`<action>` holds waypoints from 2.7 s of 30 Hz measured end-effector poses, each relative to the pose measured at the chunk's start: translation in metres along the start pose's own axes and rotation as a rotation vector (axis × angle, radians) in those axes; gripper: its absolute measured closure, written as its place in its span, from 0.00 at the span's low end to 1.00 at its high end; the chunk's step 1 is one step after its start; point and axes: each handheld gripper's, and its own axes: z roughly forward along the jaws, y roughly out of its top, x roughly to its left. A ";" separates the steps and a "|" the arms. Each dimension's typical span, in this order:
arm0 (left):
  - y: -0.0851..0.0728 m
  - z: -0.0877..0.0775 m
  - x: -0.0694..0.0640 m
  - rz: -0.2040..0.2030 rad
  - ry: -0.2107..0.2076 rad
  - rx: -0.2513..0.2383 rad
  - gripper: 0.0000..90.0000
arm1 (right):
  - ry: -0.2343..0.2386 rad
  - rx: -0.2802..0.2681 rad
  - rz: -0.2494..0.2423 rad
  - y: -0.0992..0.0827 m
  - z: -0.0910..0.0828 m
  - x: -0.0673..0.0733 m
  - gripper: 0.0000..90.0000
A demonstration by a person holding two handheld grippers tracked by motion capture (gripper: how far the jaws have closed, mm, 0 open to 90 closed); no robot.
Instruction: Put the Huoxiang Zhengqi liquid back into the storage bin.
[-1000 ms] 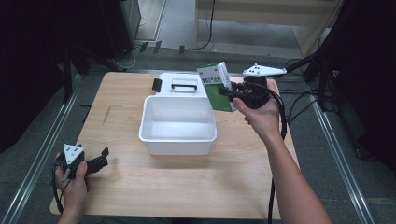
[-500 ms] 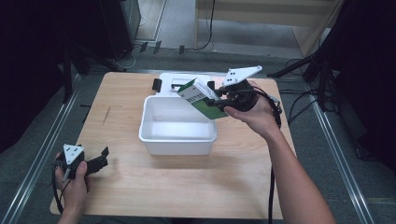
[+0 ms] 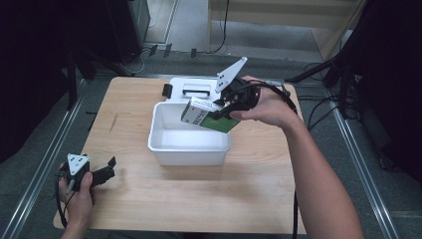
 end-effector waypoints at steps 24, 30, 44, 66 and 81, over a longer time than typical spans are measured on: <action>0.000 0.000 0.000 0.003 -0.006 0.004 0.06 | 0.033 0.326 -0.106 0.042 0.046 0.009 0.71; 0.000 0.000 0.000 0.002 -0.006 0.003 0.06 | 0.038 0.371 -0.091 0.039 0.061 0.010 0.71; 0.000 0.000 0.000 0.003 -0.008 0.004 0.06 | 0.063 0.386 -0.061 0.013 0.101 -0.002 0.71; 0.000 0.000 0.000 0.005 -0.006 0.002 0.06 | 0.087 0.430 -0.038 -0.014 0.132 -0.008 0.71; 0.000 0.000 0.000 0.005 -0.006 0.002 0.06 | 0.077 0.436 -0.043 -0.017 0.138 -0.006 0.70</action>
